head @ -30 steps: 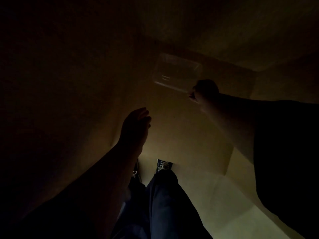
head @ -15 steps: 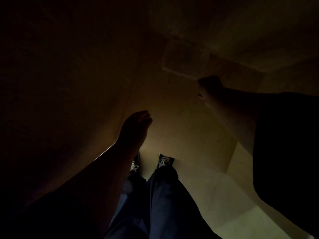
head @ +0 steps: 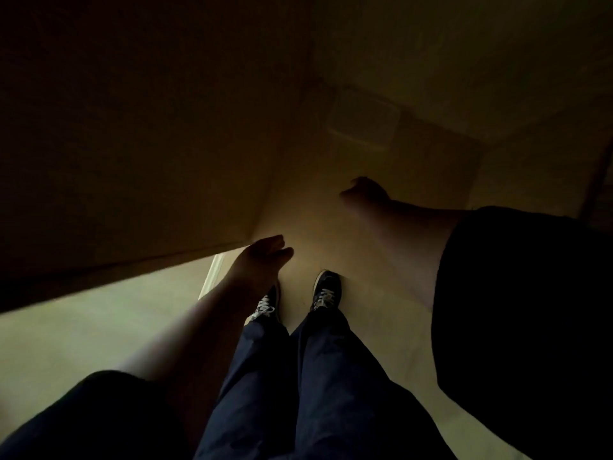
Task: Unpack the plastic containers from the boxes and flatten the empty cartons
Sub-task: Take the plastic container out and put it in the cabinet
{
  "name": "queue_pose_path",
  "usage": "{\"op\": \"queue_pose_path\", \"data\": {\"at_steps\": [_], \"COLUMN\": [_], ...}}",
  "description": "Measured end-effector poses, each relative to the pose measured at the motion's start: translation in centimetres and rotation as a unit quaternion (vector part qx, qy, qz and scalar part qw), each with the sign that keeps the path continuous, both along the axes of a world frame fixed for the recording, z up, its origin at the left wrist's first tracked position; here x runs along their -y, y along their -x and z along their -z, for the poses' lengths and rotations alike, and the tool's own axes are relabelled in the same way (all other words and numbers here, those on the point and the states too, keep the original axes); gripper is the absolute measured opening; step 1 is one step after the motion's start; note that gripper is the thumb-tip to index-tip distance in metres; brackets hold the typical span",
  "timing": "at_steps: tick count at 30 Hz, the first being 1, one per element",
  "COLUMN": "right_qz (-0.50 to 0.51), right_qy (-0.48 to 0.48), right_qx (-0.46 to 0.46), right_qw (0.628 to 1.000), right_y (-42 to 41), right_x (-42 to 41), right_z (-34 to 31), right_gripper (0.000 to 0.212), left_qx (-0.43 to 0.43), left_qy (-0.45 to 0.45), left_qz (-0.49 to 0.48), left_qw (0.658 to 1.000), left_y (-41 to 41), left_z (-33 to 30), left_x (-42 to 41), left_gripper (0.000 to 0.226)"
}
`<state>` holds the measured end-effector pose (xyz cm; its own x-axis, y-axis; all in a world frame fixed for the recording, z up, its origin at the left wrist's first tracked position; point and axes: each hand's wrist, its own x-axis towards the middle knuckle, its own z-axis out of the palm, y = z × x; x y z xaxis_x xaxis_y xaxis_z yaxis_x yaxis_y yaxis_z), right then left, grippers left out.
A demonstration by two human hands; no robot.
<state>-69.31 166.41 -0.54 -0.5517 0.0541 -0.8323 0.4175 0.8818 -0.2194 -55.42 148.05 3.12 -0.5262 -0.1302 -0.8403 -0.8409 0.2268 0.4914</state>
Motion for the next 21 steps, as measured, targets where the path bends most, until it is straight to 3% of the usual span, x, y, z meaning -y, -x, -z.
{"op": "queue_pose_path", "data": {"at_steps": [3, 9, 16, 21], "right_qz": [-0.002, -0.067, -0.191, -0.296], "right_qy": [-0.017, 0.023, 0.095, 0.125], "right_qx": [-0.044, -0.087, -0.093, -0.078], "right_qw": [0.999, 0.994, 0.972, 0.944], "right_y": [-2.4, -10.6, -23.2, -29.5], "right_x": [1.2, 5.6, 13.7, 23.8], "right_z": [-2.1, -8.1, -15.3, -19.4], "right_gripper": [0.05, 0.058, 0.06, 0.067], "left_qx": [-0.007, -0.017, -0.06, -0.046], "left_qy": [0.041, 0.049, 0.048, 0.092], "left_qz": [0.063, 0.052, 0.006, -0.103], "left_qw": [0.997, 0.997, 0.997, 0.989], "left_y": [-2.8, -9.1, -23.4, -34.8], "left_z": [-2.8, -8.8, -15.7, -19.9], "left_x": [1.2, 6.3, 18.6, 28.6], "left_gripper": [0.046, 0.053, 0.056, 0.053]}}
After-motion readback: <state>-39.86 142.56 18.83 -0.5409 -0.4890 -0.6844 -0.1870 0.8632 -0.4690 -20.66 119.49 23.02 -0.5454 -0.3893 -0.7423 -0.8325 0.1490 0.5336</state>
